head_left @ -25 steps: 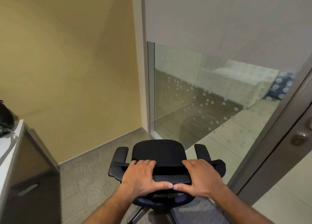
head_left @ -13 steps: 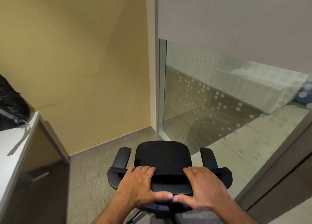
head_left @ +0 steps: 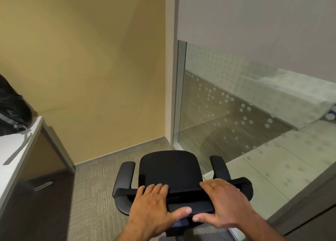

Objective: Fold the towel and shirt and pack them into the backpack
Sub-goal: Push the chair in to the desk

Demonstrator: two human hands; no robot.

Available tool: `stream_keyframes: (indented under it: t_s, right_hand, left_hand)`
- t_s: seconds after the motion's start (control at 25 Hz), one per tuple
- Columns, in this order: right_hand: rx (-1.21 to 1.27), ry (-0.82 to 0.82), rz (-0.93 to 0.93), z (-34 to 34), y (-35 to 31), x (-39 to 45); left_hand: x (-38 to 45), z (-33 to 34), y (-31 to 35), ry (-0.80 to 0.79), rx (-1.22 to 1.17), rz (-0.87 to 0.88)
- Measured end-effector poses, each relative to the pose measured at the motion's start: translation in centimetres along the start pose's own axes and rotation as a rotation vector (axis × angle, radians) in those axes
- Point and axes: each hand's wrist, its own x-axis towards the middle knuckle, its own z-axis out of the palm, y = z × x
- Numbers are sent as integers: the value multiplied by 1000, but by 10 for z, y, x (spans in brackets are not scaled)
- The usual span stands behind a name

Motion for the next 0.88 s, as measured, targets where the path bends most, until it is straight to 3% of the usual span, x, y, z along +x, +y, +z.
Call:
stream_keyframes:
  t_s: [0.56, 0.88]
  right_hand:
    - [-34, 123, -189, 8, 40, 117]
    - [-22, 11, -344, 5, 54, 185]
  left_hand:
    - [73, -30, -28, -117, -84, -162]
    - [103, -40, -38, -141, -150, -314]
